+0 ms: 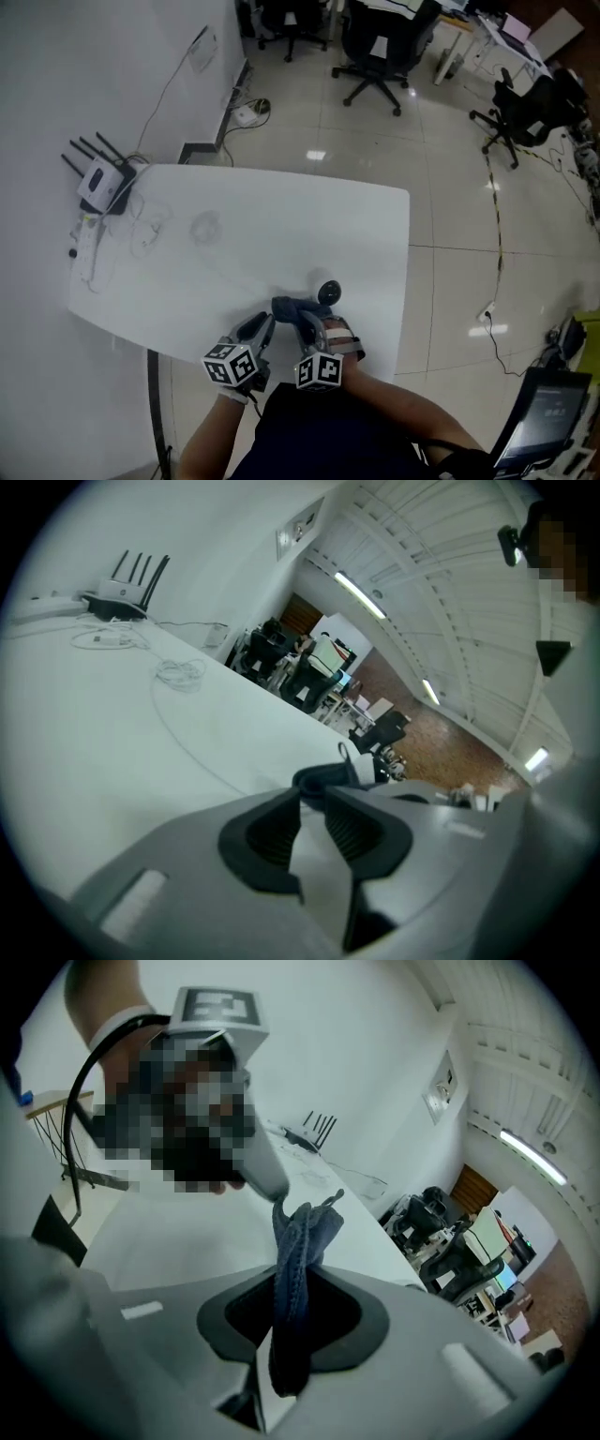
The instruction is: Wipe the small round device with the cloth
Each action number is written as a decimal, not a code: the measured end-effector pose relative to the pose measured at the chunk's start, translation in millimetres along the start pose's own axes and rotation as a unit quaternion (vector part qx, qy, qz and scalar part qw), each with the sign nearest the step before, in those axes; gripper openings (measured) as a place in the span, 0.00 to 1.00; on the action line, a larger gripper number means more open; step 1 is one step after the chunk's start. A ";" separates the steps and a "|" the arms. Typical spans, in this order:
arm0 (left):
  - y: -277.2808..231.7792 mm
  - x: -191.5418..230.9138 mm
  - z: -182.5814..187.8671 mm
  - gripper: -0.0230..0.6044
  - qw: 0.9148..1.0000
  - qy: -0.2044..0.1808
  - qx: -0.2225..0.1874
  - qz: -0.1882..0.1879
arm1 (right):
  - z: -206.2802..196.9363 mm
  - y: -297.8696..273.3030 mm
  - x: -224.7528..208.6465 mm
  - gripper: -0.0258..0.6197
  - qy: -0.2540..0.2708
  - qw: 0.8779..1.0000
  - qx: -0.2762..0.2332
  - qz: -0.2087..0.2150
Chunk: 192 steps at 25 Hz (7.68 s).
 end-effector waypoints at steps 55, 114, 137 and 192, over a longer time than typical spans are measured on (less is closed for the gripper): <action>-72.8 -156.7 8.6 0.17 0.990 -0.118 -0.006 -0.071 | -41.4 38.8 -203.1 0.16 -0.442 0.820 -0.237 0.275; -73.8 -166.6 -5.7 0.25 0.988 -0.135 0.023 -0.075 | -68.6 -17.0 -152.0 0.16 -0.263 0.876 -0.060 0.399; 36.1 -217.8 100.7 0.34 0.901 0.002 -0.074 -0.427 | 61.7 161.2 -141.7 0.16 -0.486 0.672 -0.332 0.449; -113.0 -130.0 48.6 0.18 0.895 -0.256 0.287 -0.225 | -54.7 85.8 -131.5 0.13 -0.541 0.811 -0.180 0.133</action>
Point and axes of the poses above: the fingertips, and each gripper's own axes: y backward along the fingers, x to its left, z out of its top, the point moved 1 cm from there along y, backward along the fingers, and after that the axes turned 4 degrees about z, right-handed, at the moved point
